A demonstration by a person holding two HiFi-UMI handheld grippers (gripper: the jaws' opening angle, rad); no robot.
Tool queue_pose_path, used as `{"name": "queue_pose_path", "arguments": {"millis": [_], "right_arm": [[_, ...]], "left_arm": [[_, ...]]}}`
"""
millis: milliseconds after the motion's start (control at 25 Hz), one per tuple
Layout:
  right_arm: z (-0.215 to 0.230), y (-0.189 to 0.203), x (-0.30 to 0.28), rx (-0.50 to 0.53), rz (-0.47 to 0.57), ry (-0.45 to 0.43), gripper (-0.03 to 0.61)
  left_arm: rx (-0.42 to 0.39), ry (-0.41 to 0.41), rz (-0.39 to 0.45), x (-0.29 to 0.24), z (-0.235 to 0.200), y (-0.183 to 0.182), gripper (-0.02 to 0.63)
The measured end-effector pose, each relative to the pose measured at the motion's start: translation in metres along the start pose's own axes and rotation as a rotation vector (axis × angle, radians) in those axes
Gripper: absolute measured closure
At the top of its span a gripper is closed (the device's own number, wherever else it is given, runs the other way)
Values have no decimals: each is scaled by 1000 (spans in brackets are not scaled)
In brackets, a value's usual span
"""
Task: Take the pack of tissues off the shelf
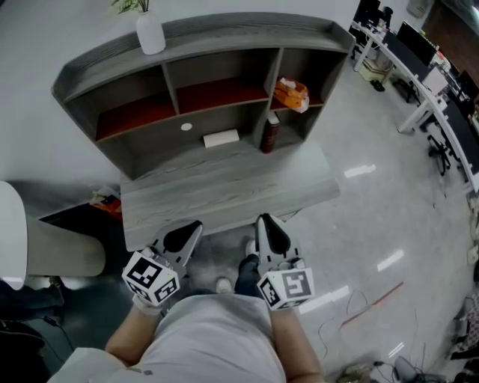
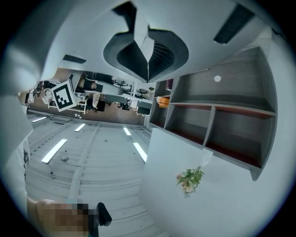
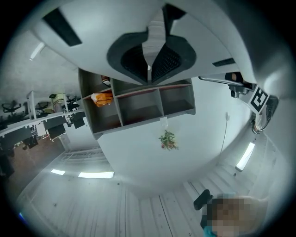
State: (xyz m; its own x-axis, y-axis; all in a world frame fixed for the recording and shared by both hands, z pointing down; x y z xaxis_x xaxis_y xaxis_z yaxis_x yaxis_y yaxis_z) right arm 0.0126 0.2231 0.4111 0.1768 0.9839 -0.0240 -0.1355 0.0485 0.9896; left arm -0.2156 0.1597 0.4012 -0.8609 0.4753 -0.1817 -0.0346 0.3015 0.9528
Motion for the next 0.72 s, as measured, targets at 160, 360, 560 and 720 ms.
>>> {"name": "queue_pose_path", "arguments": {"millis": [160, 360, 560, 720], "right_arm": [[6, 3, -28, -5, -5, -31, 541], [21, 4, -69, -5, -20, -83, 541], [51, 1, -120, -5, -48, -133, 541], [76, -8, -157, -4, -50, -157, 541]], "left_arm": [[9, -27, 4, -7, -16, -1, 595], [23, -61, -4, -31, -39, -5, 595], [32, -76, -10, -77, -63, -21, 595], [31, -86, -12, -116, -82, -36, 595]]}}
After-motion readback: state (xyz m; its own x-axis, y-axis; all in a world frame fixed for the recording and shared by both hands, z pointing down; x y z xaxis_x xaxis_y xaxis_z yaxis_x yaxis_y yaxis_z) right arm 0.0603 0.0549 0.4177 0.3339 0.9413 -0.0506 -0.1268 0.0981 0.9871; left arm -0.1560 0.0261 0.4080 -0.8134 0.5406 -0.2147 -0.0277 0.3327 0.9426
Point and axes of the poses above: the fingertips, and each gripper's own axes: x backward along the fingers, z to its right, y out of its underside, the point moved 9 cm from there along x, backward along the fingers, and after that the axes turned 3 degrees about x, right-handed, at the moved point
